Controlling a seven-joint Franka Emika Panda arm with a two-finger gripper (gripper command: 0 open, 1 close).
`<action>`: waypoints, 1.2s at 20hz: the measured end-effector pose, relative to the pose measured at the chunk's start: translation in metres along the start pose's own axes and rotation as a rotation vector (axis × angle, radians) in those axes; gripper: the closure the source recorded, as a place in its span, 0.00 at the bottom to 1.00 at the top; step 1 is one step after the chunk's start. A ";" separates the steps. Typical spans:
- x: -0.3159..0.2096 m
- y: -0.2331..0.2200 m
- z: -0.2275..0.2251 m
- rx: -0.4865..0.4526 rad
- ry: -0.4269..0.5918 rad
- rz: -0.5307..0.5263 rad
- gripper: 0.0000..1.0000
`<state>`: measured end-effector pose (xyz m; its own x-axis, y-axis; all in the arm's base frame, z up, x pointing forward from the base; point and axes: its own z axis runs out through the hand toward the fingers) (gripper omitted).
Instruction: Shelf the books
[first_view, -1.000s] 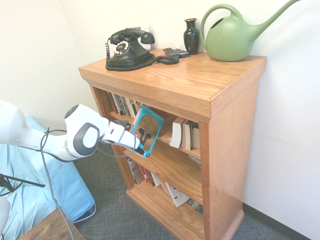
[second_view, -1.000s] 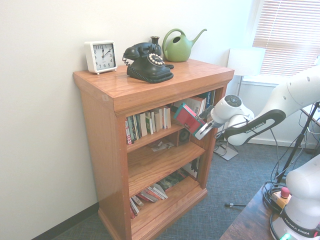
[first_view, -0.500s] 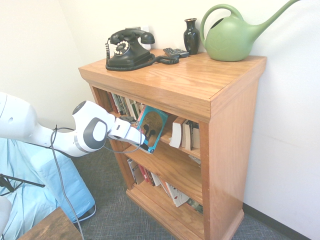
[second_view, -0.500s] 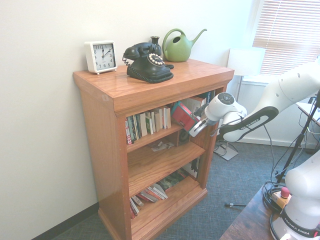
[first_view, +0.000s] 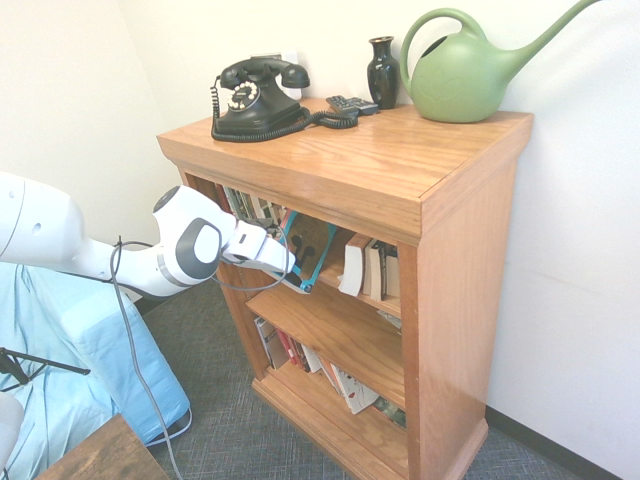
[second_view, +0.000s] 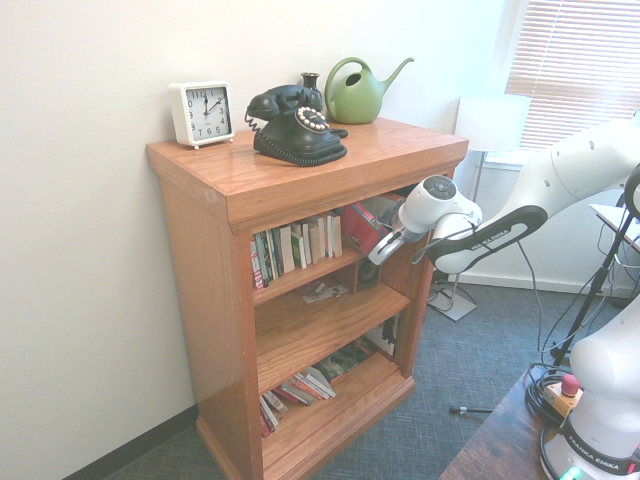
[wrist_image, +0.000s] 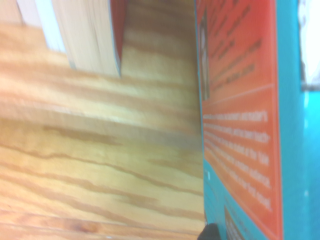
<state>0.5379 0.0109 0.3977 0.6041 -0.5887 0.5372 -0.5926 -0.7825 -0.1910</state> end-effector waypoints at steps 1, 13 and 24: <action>0.002 -0.003 0.000 0.009 -0.008 0.010 1.00; 0.016 -0.022 -0.001 0.083 -0.099 0.050 1.00; 0.021 -0.039 -0.002 0.088 -0.178 0.053 1.00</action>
<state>0.5725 0.0294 0.4183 0.6624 -0.6502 0.3721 -0.5820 -0.7594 -0.2910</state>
